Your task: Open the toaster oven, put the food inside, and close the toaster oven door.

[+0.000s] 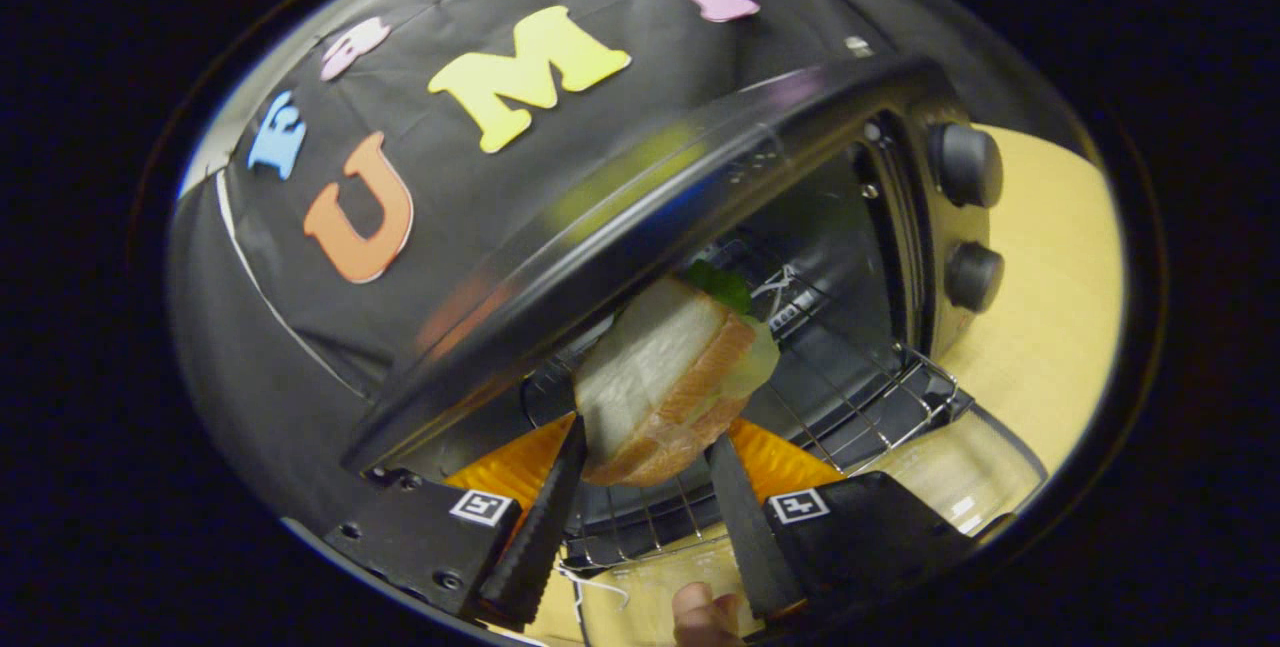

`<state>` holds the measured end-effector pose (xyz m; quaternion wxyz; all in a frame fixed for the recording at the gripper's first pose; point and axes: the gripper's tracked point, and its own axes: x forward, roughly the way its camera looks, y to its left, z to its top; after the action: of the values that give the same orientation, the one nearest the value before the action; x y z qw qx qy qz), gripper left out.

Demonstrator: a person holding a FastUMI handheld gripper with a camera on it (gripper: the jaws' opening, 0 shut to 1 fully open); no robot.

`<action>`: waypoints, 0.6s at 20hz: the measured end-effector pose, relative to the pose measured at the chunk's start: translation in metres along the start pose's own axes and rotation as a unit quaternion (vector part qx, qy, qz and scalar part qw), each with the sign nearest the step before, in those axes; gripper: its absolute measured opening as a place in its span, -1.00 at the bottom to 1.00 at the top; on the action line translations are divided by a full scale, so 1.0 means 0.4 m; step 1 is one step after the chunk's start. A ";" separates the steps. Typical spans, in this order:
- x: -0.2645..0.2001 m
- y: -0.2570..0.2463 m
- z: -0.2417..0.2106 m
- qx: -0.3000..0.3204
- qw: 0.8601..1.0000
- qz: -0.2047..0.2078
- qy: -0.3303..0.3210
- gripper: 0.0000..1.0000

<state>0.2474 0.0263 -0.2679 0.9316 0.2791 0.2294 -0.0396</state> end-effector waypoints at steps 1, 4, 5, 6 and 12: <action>0.002 0.001 0.000 -0.024 1.000 -0.007 0.004 0.58; 0.006 0.003 -0.016 -0.094 0.995 -0.032 0.025 0.63; 0.009 0.002 -0.025 -0.132 0.990 -0.037 0.040 0.85; 0.006 -0.012 -0.042 -0.171 0.983 -0.049 0.044 1.00; 0.000 -0.035 -0.064 -0.231 0.969 -0.079 0.040 1.00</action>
<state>0.2342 0.0283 -0.2936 0.9548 0.0383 0.2909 -0.0479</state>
